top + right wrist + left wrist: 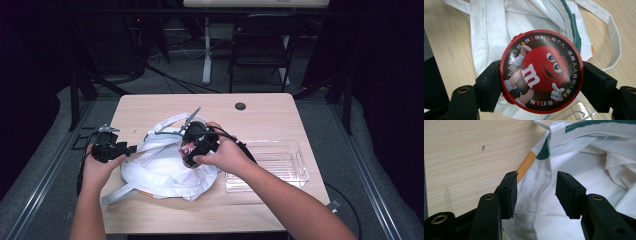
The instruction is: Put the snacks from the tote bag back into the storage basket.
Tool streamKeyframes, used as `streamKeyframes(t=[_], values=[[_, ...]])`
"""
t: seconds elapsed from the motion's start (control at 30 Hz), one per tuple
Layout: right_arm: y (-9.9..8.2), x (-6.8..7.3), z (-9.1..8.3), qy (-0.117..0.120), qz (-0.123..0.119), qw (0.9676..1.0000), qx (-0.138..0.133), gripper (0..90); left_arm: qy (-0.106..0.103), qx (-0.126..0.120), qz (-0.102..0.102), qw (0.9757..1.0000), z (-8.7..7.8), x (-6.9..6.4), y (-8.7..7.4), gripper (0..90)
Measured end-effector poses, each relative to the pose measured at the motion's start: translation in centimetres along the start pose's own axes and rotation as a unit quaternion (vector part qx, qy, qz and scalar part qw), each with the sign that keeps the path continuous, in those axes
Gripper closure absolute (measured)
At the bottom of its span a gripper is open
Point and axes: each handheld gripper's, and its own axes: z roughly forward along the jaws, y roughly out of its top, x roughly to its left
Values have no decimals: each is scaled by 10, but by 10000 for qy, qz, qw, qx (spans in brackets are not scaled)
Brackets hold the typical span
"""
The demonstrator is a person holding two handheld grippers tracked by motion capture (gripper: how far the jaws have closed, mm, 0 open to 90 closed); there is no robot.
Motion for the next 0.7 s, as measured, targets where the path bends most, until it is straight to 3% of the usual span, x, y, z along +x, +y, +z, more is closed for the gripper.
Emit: streamKeyframes(t=[0.7], values=[[-38,-34,-26,-303,333,9988,173,252,15,39,-28,10000,1,1,-1,523]])
